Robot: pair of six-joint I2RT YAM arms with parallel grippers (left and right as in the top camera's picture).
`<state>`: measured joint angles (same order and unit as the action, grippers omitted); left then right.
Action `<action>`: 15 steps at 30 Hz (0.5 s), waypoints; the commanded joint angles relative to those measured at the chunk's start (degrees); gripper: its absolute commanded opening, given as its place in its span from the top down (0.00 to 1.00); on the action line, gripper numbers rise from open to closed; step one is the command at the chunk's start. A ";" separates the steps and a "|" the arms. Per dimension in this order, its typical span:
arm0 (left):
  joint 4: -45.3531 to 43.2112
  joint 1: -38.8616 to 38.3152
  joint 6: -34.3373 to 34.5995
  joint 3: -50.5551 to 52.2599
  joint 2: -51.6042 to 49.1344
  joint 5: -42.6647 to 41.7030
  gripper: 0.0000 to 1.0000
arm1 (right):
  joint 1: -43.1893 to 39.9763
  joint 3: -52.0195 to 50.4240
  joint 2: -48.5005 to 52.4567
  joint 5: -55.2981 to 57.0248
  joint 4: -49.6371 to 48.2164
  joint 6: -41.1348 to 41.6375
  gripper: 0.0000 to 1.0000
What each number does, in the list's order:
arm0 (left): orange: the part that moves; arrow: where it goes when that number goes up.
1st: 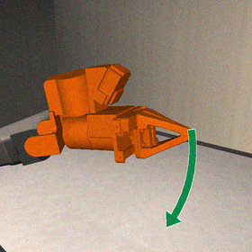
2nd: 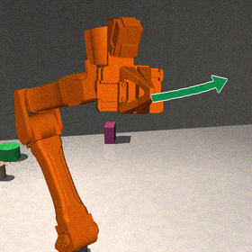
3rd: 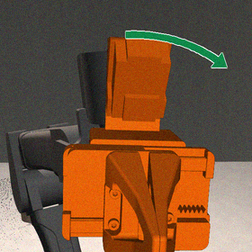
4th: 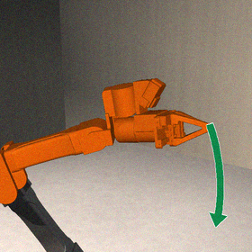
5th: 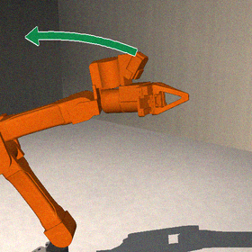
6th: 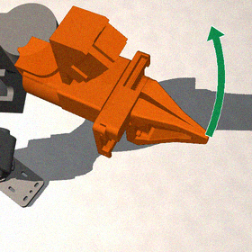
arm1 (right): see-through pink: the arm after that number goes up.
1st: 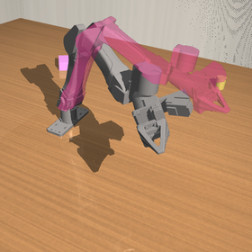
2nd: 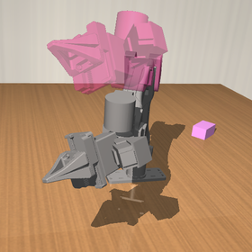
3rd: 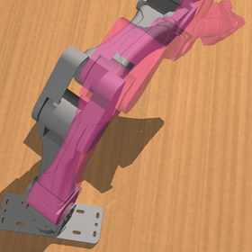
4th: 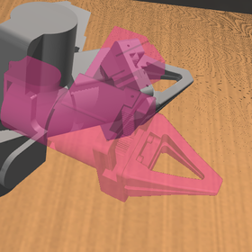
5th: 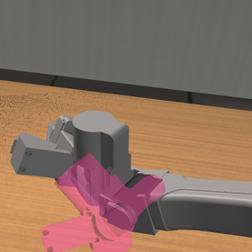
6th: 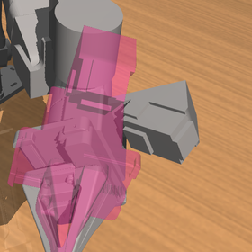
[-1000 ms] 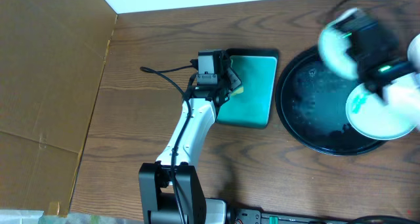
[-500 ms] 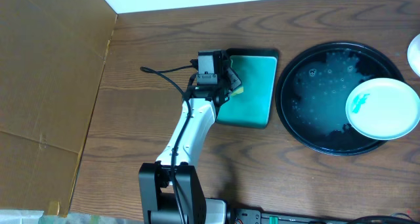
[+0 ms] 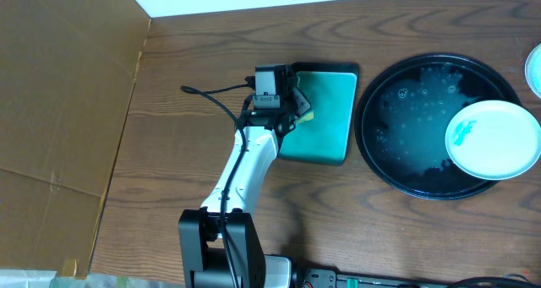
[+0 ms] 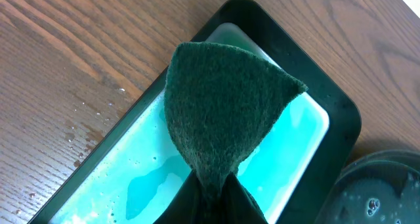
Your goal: Clean dirty plates on tray and stack at the side
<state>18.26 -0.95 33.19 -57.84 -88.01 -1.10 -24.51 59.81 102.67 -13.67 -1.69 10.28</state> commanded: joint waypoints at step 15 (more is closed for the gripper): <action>0.61 0.02 -0.52 -0.13 0.24 0.72 0.93 | 4.44 6.01 -12.46 -9.62 36.20 0.37 0.01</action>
<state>18.85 -0.95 33.19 -57.84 -88.01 -1.10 -21.65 64.51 95.44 -15.53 28.86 10.92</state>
